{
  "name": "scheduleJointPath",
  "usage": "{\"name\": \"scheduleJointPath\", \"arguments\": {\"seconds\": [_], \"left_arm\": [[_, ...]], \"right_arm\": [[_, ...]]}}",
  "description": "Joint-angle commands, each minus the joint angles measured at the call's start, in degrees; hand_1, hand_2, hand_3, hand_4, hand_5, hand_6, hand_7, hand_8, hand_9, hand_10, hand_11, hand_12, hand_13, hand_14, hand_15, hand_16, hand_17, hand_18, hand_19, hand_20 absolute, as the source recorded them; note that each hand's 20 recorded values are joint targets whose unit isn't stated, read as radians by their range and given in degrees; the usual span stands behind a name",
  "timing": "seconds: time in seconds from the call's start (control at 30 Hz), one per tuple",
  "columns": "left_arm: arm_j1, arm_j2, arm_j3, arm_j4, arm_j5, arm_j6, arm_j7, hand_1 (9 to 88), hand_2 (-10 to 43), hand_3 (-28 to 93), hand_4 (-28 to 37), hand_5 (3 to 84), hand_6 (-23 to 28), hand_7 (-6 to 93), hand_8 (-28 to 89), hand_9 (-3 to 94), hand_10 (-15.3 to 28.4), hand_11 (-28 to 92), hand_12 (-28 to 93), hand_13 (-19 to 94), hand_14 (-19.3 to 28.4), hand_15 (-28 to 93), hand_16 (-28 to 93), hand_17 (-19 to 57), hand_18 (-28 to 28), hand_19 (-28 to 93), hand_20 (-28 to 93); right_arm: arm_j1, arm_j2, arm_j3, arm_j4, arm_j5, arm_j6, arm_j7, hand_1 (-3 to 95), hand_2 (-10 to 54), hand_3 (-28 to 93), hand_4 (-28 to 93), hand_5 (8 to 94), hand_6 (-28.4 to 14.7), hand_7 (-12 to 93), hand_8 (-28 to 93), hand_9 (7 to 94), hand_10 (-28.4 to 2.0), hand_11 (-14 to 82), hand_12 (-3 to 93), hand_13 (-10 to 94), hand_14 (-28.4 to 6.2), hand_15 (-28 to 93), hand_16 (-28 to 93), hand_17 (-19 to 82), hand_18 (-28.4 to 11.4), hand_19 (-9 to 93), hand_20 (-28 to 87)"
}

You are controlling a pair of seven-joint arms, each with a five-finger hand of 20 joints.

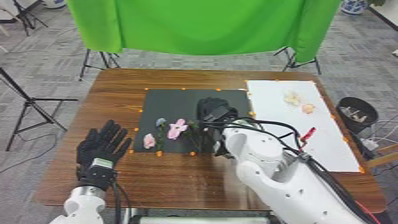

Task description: Arrange flowers

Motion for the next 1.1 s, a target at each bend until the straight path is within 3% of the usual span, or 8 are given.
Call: {"name": "scheduleJointPath", "arguments": {"seconds": [0.03, 0.33, 0.6, 0.87, 0.93, 1.0, 1.1], "left_arm": [[0.5, 0.29, -0.06, -0.36, -0.67, -0.11, -0.39, 29.5, 17.3, 74, -28.3, 41.7, 9.6, 21.7, -11, 33.0, 15.5, 31, 11, 24, 16.2, 46, -9, -6.9, 14.5, 39, 9], [1.2, 0.69, -0.46, -1.24, -0.50, -0.39, 0.88, 29.6, 17.2, 74, -28.3, 41.8, 9.7, 21.7, -11, 33.0, 15.5, 31, 10, 24, 16.3, 46, -9, -6.9, 14.5, 39, 9], [1.5, 1.22, -0.35, -1.66, -0.57, -0.64, 1.84, 29.2, 17.4, 73, -28.3, 41.8, 9.7, 21.4, -11, 33.2, 15.6, 30, 10, 24, 16.5, 46, -9, -6.9, 14.5, 39, 9], [1.1, 1.50, 0.12, -1.72, -0.74, -0.57, 2.41, 28.9, 17.5, 74, -28.3, 41.9, 9.5, 21.3, -11, 33.5, 15.6, 30, 11, 25, 16.5, 45, -9, -6.8, 14.5, 39, 9], [1.1, 1.50, 0.27, -1.82, -0.91, -0.28, 2.58, 28.8, 17.5, 74, -28.3, 42.0, 9.5, 21.2, -11, 33.5, 15.6, 30, 11, 25, 16.4, 45, -9, -6.8, 14.5, 39, 10], [0.8, 1.44, 0.54, -2.00, -1.30, 1.05, 2.66, 28.8, 17.6, 74, -28.3, 42.0, 9.5, 21.3, -11, 33.5, 15.6, 30, 11, 25, 16.5, 45, -9, -6.9, 14.5, 39, 10], [0.7, 1.24, 0.77, -1.90, -1.32, 0.72, 2.64, 29.0, 17.7, 73, -28.3, 42.3, 9.6, 21.4, -11, 33.6, 15.6, 30, 11, 25, 16.5, 45, -9, -6.8, 14.5, 39, 10]], "right_arm": [[-1.6, -0.4, 1.7, -1.9, 0.0, -2.2, -0.8, 45.1, -9.5, 81, -28, 62.5, -0.4, 17, -13, 69.4, -11.6, 15.2, 16.4, 66, -9.7, 29, 25, 26, -19.2, 68, 29], [-5.7, 8.3, 12.9, -3.5, -2.4, 2.3, 2.1, 39.8, -9.5, 81, -28, 55.3, -1.2, 16, -13, 59.2, -12.5, 11.0, 15.1, 58, -11.5, 30, 21, 25, -19.7, 68, 28], [-6.4, 17.8, 23.2, 3.7, 1.3, 8.1, 8.2, 39.7, -9.5, 81, -28, 51.1, -1.8, 16, -13, 54.2, -12.7, 9.6, 14.2, 54, -12.2, 27, 19, 25, -19.4, 66, 26], [-3.5, 18.4, 24.8, 10.2, 6.6, 3.9, 11.7, 40.0, -9.5, 81, -28, 46.0, -2.9, 15, -13, 46.5, -13.2, 7.3, 13.2, 48, -12.5, 24, 18, 24, -19.6, 67, 26], [-2.5, 18.0, 23.7, 12.0, 7.4, 3.0, 11.4, 40.4, -9.5, 81, -28, 45.3, -3.0, 15, -13, 45.4, -12.6, 6.9, 12.9, 48, -12.7, 23, 18, 24, -19.6, 67, 25], [-1.2, 17.6, 22.2, 14.1, 8.0, 2.8, 11.6, 41.2, -9.5, 81, -28, 44.8, -3.0, 15, -12, 44.9, -12.1, 7.0, 12.5, 48, -12.5, 22, 18, 24, -19.6, 67, 25], [0.4, 17.2, 20.5, 16.6, 9.0, 0.8, 10.8, 42.9, -9.5, 81, -28, 44.6, -3.0, 15, -12, 44.9, -11.9, 7.2, 11.9, 48, -12.1, 21, 18, 24, -19.4, 67, 25]]}}
